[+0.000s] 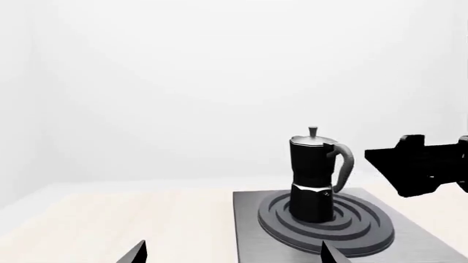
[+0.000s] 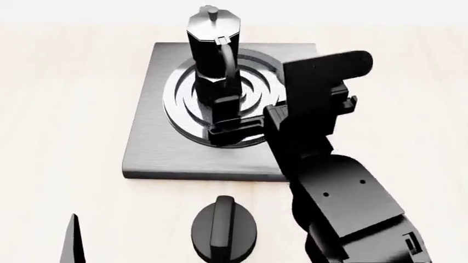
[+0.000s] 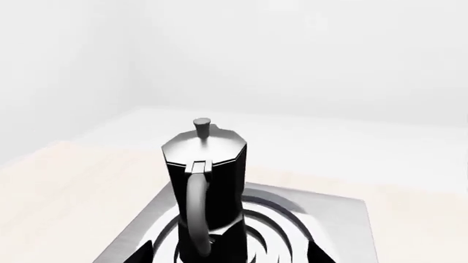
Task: Put both moka pots on the stove.
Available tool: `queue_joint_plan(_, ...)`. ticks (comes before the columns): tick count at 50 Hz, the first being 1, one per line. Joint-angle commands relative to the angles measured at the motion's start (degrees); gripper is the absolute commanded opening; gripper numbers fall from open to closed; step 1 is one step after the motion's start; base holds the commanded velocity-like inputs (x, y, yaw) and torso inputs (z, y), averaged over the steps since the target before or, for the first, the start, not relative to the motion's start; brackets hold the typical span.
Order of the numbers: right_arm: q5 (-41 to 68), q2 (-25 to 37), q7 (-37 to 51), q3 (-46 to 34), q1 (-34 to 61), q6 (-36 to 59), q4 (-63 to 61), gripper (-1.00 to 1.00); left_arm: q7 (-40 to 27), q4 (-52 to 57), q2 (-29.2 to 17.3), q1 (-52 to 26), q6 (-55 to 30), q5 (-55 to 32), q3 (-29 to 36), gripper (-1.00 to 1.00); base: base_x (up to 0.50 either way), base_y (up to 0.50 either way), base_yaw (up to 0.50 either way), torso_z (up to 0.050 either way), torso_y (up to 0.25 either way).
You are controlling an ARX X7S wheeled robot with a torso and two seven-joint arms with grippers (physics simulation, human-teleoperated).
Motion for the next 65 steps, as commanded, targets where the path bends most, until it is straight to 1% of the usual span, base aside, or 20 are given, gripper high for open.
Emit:
queue_joint_plan(1,11.24,12.78,6.85,5.93,-10.74,10.63,-29.65,1.0,-0.02,-0.23,0.08,-0.26,-0.05,0.32,0.67,1.0,0.0,0.0,0.0,0.0,0.0)
queue_joint_plan(11,18.79,20.27,8.93,12.92,-16.86,12.29,-38.09,1.0,-0.26,0.16,-0.05,-0.36,-0.45,0.4,0.85,1.0,0.0,0.0,0.0,0.0,0.0)
queue_joint_plan(16,15.53,24.62,10.46,15.51,-18.89,10.78,-40.68,1.0,-0.25,0.2,-0.07,-0.38,-0.45,0.48,1.07,1.0,0.0,0.0,0.0,0.0,0.0)
queue_joint_plan(18,12.15,26.49,10.4,17.14,-20.12,8.1,-40.31,1.0,-0.32,0.27,-0.08,-0.36,-0.39,0.49,1.07,1.0,0.0,0.0,0.0,0.0,0.0)
queue_joint_plan(22,8.95,29.71,11.88,20.44,-21.31,6.66,-37.89,1.0,-0.42,0.4,-0.13,-0.26,-0.33,0.52,1.12,1.0,0.0,0.0,0.0,0.0,0.0)
queue_joint_plan(23,9.13,27.91,7.54,25.37,-25.15,-1.94,-36.36,1.0,-0.42,0.33,-0.09,-0.26,-0.24,0.51,1.17,1.0,0.0,0.0,0.0,0.0,0.0)
queue_joint_plan(24,3.99,30.5,7.06,23.28,-25.51,-2.48,-36.73,1.0,-0.42,0.32,-0.09,-0.27,-0.25,0.51,1.22,1.0,0.0,0.0,0.0,0.0,0.0)
queue_joint_plan(25,6.14,31.5,8.92,23.87,-25.2,1.22,-36.65,1.0,-0.44,0.31,-0.08,-0.28,-0.22,0.57,1.25,1.0,0.0,0.0,0.0,0.0,0.0)
queue_joint_plan(26,9.77,32.75,8.31,27.11,-26.31,1.58,-36.69,1.0,-0.46,0.41,-0.11,-0.31,-0.27,0.57,1.26,1.0,0.0,0.0,0.0,0.0,0.0)
queue_joint_plan(27,9.86,33.62,8.66,27.73,-26.77,2.1,-36.78,1.0,-0.48,0.44,-0.13,-0.3,-0.25,0.5,1.21,1.0,0.0,0.0,0.0,0.0,0.0)
queue_joint_plan(28,12.97,34.31,9.03,29.49,-27.08,3.73,-36.34,1.0,-0.51,0.45,-0.16,-0.29,-0.22,0.45,1.15,1.0,0.0,0.0,0.0,0.0,0.0)
queue_joint_plan(31,12.09,37.05,9.69,32.41,-29.2,4.2,-34.33,1.0,-0.6,0.7,-0.29,-0.24,-0.19,0.34,1.0,1.0,0.0,0.0,0.0,0.0,0.0)
queue_joint_plan(34,11.23,38.86,7.97,34.41,-32.02,3.21,-32.56,1.0,-0.59,0.46,-0.31,-0.24,0.05,0.16,0.93,1.0,0.0,0.0,0.0,0.0,0.0)
queue_joint_plan(35,13.71,39.36,7.1,36.4,-33.1,4.11,-31.1,1.0,-0.58,0.49,-0.33,-0.25,0.04,0.16,0.98,1.0,0.0,0.0,0.0,0.0,0.0)
queue_joint_plan(40,16.03,40.93,5.0,40.96,-35.5,4.22,-28.24,1.0,-0.69,0.69,-0.44,-0.22,0.01,0.01,0.89,1.0,0.0,0.0,0.0,0.0,0.0)
queue_joint_plan(46,16.33,44.9,2.71,40.6,-34.76,7.04,-24.1,1.0,-0.81,0.93,-0.63,-0.05,0.25,-0.05,0.78,1.0,0.0,0.0,0.0,0.0,0.0)
queue_joint_plan(52,15.27,48.59,0.5,36.97,-30.33,9.82,-18.87,1.0,-0.96,1.24,-0.75,-0.05,-0.07,-0.17,0.77,1.0,0.0,0.0,0.0,0.0,0.0)
queue_joint_plan(56,14.63,50.56,-2.22,32.76,-24.91,12.2,-14.34,1.0,-1.06,1.39,-0.83,0.04,-0.04,-0.29,0.71,1.0,0.0,0.0,0.0,0.0,0.0)
queue_joint_plan(61,11.65,51.06,-6.69,24.68,-13.85,16.43,-7.2,1.0,-1.03,0.96,-0.79,-0.02,0.29,-0.39,0.79,1.0,0.0,0.0,0.0,0.0,0.0)
queue_joint_plan(65,12.72,51.5,-6.06,23.46,-9.84,21.02,-6.8,1.0,-1.03,0.66,-0.8,-0.15,0.32,-0.49,0.8,1.0,0.0,0.0,0.0,0.0,0.0)
